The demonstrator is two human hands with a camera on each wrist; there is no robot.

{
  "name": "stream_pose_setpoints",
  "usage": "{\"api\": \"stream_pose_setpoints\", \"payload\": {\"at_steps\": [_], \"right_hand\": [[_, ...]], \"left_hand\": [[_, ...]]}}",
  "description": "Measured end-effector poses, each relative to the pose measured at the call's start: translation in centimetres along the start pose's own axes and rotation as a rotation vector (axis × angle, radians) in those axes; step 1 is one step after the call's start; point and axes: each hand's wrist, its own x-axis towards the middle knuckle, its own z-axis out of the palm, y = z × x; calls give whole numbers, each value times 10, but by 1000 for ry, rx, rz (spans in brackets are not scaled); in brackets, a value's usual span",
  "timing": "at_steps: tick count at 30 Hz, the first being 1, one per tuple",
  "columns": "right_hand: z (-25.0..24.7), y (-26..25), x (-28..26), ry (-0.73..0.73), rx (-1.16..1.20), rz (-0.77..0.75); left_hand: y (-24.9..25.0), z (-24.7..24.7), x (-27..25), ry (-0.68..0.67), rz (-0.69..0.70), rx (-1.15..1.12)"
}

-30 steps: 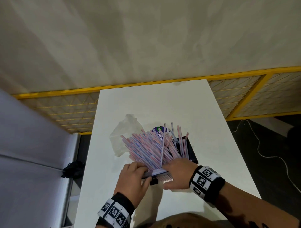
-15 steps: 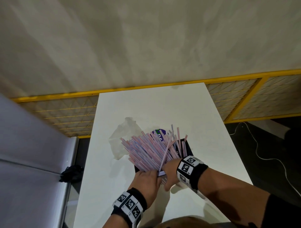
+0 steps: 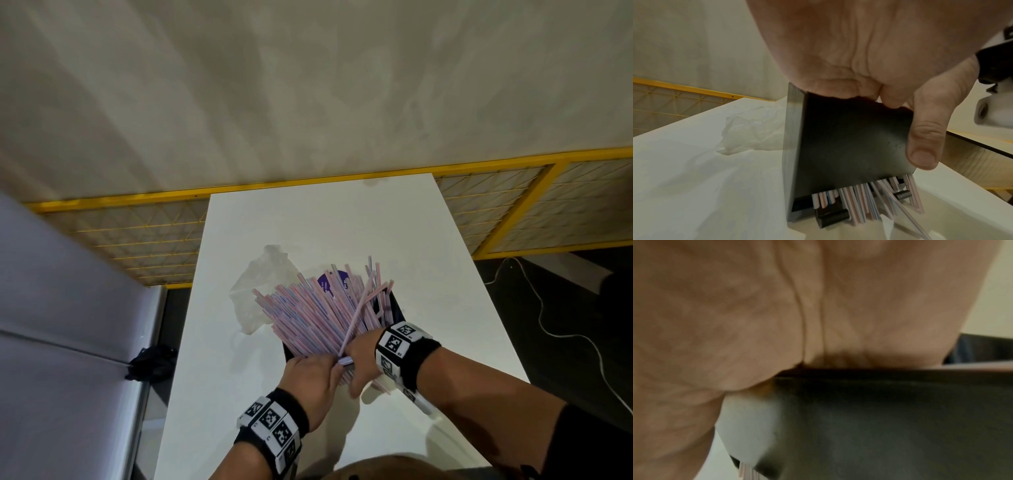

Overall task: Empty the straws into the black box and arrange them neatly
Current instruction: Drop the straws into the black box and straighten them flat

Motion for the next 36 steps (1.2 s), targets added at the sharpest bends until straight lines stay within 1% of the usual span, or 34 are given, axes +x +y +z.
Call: {"api": "stream_pose_setpoints", "payload": {"at_steps": [4, 8, 13, 15, 19, 21, 23, 27, 30, 32, 36], "right_hand": [[0, 1, -4, 26, 41, -20], [6, 2, -7, 107, 72, -59], [12, 6, -11, 273, 52, -79], [15, 7, -15, 338, 66, -108], [24, 14, -32, 535, -29, -140], [30, 18, -42, 600, -44, -155], [36, 19, -49, 583, -49, -154], [42, 16, -51, 502, -35, -132], [41, 13, -44, 430, -14, -109], [38, 10, -39, 382, -43, -83], [25, 7, -30, 286, -42, -24]], "left_hand": [[-2, 7, 2, -4, -27, 50], [-5, 11, 4, 12, -23, 33], [-2, 9, 5, 30, -51, -40], [-1, 7, 5, 29, -65, -31], [-1, 5, 4, 43, -72, 10], [-2, 4, 2, 54, -75, 23], [-2, 2, 2, 57, -81, -8], [0, -3, 4, 45, -64, -90], [1, -6, 5, 20, -35, -67], [2, -6, 5, 12, -15, -41], [4, -4, 5, 11, -13, -42]]}}
